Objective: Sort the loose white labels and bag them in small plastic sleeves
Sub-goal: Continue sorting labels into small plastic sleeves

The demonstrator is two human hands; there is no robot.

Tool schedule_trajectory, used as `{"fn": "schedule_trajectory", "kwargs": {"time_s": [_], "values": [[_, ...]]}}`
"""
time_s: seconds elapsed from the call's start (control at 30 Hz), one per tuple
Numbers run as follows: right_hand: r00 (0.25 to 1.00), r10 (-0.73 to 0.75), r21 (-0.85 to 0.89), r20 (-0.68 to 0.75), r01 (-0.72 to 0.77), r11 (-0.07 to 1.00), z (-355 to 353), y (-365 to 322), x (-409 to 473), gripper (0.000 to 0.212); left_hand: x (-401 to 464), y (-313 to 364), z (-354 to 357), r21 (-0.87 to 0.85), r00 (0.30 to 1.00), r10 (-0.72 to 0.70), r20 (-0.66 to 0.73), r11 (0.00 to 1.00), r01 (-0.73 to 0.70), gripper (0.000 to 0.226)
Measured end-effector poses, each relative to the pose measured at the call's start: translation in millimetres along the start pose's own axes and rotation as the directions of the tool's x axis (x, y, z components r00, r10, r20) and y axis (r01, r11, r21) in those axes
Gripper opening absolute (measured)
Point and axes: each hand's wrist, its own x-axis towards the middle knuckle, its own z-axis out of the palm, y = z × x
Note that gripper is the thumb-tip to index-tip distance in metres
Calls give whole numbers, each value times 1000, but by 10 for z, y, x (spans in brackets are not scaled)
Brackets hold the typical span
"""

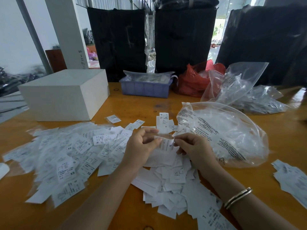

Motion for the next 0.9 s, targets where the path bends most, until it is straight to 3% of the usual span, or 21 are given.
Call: {"fn": "schedule_trajectory", "kwargs": {"time_s": [0.13,0.3,0.4,0.67,0.9], "values": [[1000,-2,39,8,2,999,9,-17,-6,13,9,-4,5,36,1000,26,11,999,-27,20],[998,47,249,53,-59,967,-23,-24,-10,10,24,10,-8,46,999,42,-25,998,-41,21],[996,69,254,53,-80,964,-26,-15,6,9,21,14,-5,61,999,34,-21,998,-33,21],[997,-83,66,6,82,994,17,-10,4,21,7,47,-34,154,996,-10,93,988,-4,33],[958,-275,-128,87,284,950,51,-39,-51,31,-27,98,-52,201,983,55,177,975,-91,30]]}}
